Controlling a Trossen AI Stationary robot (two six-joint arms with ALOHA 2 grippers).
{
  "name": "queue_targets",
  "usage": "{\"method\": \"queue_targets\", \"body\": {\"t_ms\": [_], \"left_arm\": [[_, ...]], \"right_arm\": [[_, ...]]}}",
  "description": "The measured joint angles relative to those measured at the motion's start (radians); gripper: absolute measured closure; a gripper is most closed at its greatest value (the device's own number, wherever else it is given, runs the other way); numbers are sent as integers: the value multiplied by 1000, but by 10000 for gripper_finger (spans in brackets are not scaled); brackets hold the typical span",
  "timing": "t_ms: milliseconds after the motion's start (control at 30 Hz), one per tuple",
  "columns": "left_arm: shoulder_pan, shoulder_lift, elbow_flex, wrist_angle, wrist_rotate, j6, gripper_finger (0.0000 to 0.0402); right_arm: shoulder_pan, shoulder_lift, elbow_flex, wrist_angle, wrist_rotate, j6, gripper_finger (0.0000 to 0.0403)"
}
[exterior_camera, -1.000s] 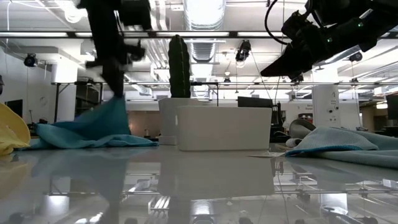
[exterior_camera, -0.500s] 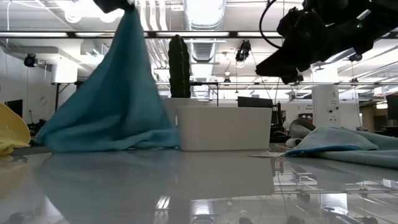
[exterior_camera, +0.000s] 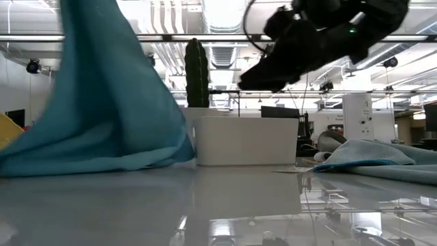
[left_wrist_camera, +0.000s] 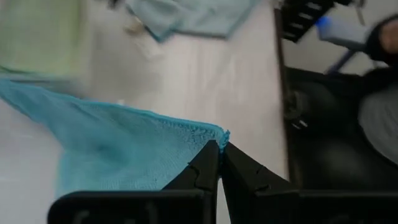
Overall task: Fold microfiber towels
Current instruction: Fold the dark blue towel
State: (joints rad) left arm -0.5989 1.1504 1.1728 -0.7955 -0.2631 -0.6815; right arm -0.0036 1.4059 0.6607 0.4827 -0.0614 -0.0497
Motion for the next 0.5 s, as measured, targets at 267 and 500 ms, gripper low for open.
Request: {"method": "queue_targets", "body": {"t_ms": [267, 500], "left_arm": [[-99, 53, 4, 26, 53, -185, 402], [-167, 50, 2, 18, -3, -230, 402]], "right_arm": [[0, 212, 229, -43, -54, -101, 159], [-1, 410, 464, -207, -228, -171, 159]]}}
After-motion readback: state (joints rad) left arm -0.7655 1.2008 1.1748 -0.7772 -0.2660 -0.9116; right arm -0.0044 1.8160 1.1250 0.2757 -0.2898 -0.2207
